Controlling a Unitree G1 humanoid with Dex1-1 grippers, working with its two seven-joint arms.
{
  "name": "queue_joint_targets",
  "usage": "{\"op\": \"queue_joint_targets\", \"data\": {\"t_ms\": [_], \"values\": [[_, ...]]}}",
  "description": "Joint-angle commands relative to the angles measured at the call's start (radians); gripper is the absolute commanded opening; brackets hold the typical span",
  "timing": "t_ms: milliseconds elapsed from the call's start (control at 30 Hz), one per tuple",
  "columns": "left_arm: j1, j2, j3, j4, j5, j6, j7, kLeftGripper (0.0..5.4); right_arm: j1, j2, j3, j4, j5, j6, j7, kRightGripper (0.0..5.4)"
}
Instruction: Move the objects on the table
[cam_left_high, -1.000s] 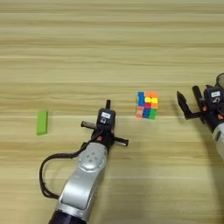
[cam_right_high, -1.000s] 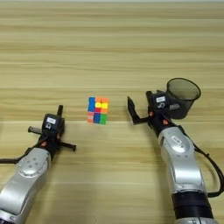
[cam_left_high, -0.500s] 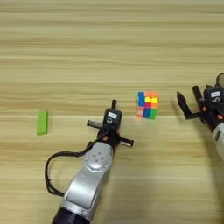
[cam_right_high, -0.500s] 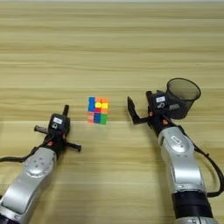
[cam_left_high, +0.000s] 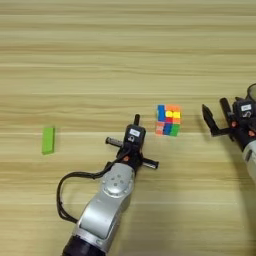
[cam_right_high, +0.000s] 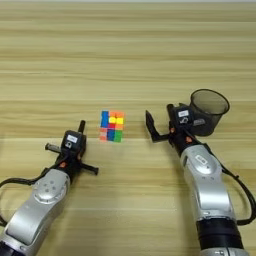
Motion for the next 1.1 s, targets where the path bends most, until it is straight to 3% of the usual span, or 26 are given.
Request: {"op": "queue_joint_targets", "data": {"t_ms": [33,533,1100], "values": [[0.05,-0.114,-0.024,0.083,-0.031,0.059,0.003,0.02,-0.023,-0.003,0.001,0.011,-0.001,-0.01,0.004,5.4],[0.042,-0.095,-0.026,0.077,-0.017,0.045,0.008,0.02,-0.023,-0.003,0.006,0.016,-0.006,-0.013,0.002,5.4],[0.027,-0.088,-0.019,0.061,-0.024,-0.02,-0.002,1.64,-0.031,-0.004,0.013,0.039,-0.011,-0.028,0.003,5.4]]}}
